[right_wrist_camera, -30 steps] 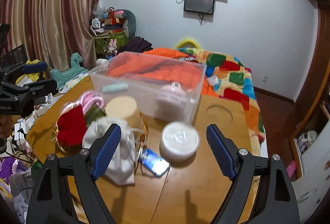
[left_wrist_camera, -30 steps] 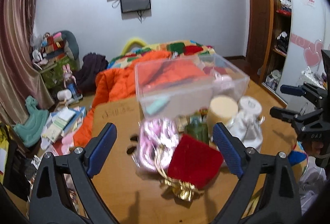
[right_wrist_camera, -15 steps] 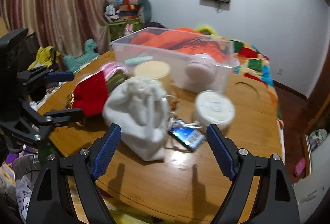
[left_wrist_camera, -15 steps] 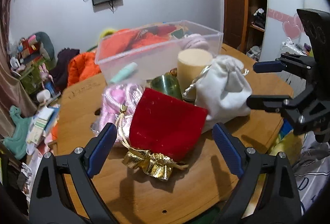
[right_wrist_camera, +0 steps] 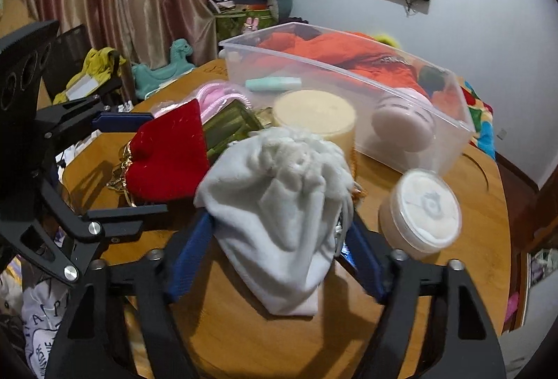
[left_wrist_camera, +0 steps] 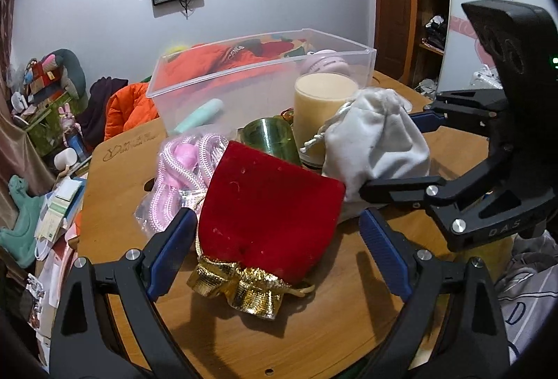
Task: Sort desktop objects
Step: 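Grasp the red velvet pouch with the left tool while the right tool grasps the white drawstring pouch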
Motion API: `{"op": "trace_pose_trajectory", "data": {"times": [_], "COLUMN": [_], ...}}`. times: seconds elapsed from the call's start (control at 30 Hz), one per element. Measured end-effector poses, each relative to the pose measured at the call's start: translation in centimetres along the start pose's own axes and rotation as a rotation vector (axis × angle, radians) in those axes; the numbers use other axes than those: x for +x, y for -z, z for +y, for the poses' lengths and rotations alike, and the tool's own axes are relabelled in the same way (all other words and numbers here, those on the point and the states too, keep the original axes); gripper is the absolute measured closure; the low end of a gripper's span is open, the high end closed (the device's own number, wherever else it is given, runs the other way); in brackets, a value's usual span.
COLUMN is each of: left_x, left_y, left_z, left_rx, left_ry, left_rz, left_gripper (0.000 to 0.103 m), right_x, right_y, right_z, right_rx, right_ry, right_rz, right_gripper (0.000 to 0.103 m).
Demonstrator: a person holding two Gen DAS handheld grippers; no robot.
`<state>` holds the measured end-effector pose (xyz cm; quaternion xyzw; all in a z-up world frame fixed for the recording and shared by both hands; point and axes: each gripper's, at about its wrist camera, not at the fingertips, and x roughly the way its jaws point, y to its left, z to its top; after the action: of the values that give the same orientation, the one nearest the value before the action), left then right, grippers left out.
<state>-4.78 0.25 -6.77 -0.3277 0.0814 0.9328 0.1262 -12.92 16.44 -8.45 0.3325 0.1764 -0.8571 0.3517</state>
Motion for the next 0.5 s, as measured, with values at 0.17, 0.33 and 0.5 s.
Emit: {"op": "trace_pose_trajectory", "data": {"times": [0.17,0.33,0.5], "left_x": [0.0,-0.2,-0.6], "left_y": [0.0,0.0,-0.1], "left_z": [-0.2,0.4,0.6], "left_rx": [0.015,-0.004,-0.037], "left_ry": [-0.048,-0.038,-0.033], "left_rz": [-0.008,-0.025,-0.029], "left_gripper": [0.028,0.046,0.057], "right_x": [-0.7,-1.2,-2.0], "right_y": [0.4,0.3,0.3], "right_z": [-0.7,-1.4,-1.4], "right_rx": [0.017,0.066,0.074], "right_ry": [-0.03,-0.067,-0.053], "right_rz": [0.002,0.011,0.002], "right_gripper": [0.059,0.068,0.072]}}
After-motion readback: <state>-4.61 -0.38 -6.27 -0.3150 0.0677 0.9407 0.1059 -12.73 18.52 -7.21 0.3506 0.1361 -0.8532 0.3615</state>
